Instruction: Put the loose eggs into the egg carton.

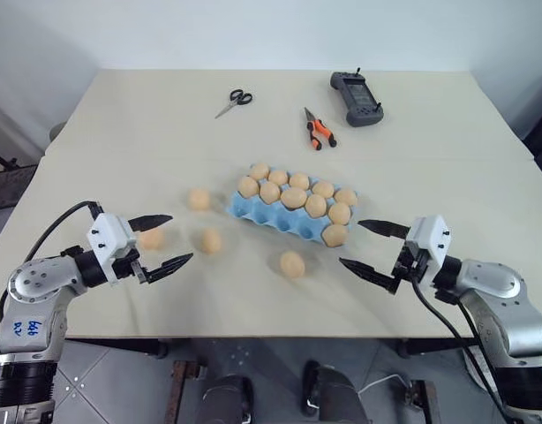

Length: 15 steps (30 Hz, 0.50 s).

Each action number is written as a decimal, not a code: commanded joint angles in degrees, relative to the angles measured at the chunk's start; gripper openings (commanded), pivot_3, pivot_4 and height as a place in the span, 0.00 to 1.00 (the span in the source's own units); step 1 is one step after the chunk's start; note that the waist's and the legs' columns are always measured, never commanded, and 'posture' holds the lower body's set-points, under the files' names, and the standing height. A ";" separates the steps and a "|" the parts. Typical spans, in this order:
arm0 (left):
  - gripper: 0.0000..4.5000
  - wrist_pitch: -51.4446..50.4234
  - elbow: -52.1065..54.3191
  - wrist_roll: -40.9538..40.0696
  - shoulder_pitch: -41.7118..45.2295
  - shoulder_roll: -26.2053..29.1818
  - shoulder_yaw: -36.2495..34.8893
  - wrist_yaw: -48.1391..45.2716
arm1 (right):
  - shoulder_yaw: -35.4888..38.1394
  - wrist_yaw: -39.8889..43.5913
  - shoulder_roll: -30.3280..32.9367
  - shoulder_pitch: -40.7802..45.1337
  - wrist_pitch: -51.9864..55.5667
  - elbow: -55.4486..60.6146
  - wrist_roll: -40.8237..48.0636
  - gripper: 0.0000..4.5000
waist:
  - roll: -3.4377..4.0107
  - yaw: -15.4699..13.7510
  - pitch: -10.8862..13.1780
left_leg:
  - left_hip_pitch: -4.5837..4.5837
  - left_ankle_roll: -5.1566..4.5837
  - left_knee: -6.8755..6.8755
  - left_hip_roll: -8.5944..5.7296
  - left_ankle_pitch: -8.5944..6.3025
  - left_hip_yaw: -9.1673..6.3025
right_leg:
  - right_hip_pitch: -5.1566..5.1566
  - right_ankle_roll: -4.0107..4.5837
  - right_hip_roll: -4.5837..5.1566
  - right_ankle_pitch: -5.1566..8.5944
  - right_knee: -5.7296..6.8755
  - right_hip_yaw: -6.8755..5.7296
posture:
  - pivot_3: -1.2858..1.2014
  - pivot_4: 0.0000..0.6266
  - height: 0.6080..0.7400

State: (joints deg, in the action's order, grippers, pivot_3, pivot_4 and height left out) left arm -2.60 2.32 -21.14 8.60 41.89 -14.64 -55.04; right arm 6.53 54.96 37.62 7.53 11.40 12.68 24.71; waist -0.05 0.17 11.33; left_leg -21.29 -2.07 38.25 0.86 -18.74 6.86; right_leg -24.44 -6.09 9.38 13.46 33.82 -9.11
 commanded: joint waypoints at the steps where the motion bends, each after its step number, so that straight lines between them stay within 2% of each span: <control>1: 0.99 0.06 1.91 -0.11 0.43 0.34 -0.03 0.45 | 1.22 -0.38 -0.02 -0.05 -0.13 1.93 1.24 1.00 | 0.00 0.16 0.00 | 0.02 0.00 0.00 0.00 0.00 0.03 | 0.00 0.01 0.00 0.00 0.01 0.02 | 0.52 0.24 1.00; 10: 0.99 1.62 1.73 -1.51 0.36 0.66 2.64 -5.78 | 3.29 2.91 3.43 -6.11 -0.33 4.58 1.92 1.00 | 0.00 -0.43 0.00 | -0.01 -0.08 0.03 -0.01 -0.05 0.02 | 0.00 0.01 0.01 -0.03 -0.02 0.00 | 0.52 0.24 1.00; 15: 0.99 4.86 0.66 -0.36 0.34 0.92 5.00 -10.34 | -0.12 2.90 4.15 -6.69 -0.57 6.42 -0.17 1.00 | 0.00 0.02 0.00 | -0.01 -0.10 0.07 0.00 -0.09 0.07 | 0.00 -0.01 0.01 -0.04 -0.05 0.01 | 0.52 0.24 1.00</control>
State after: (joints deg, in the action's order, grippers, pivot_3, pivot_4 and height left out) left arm 0.09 2.18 -21.64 8.76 41.79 -9.96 -63.79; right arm 7.07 58.19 41.87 0.44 11.29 16.39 24.65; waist -0.06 0.19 11.33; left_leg -21.27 -2.17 38.32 0.87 -18.83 6.95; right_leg -24.43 -6.10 9.38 13.41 33.79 -9.09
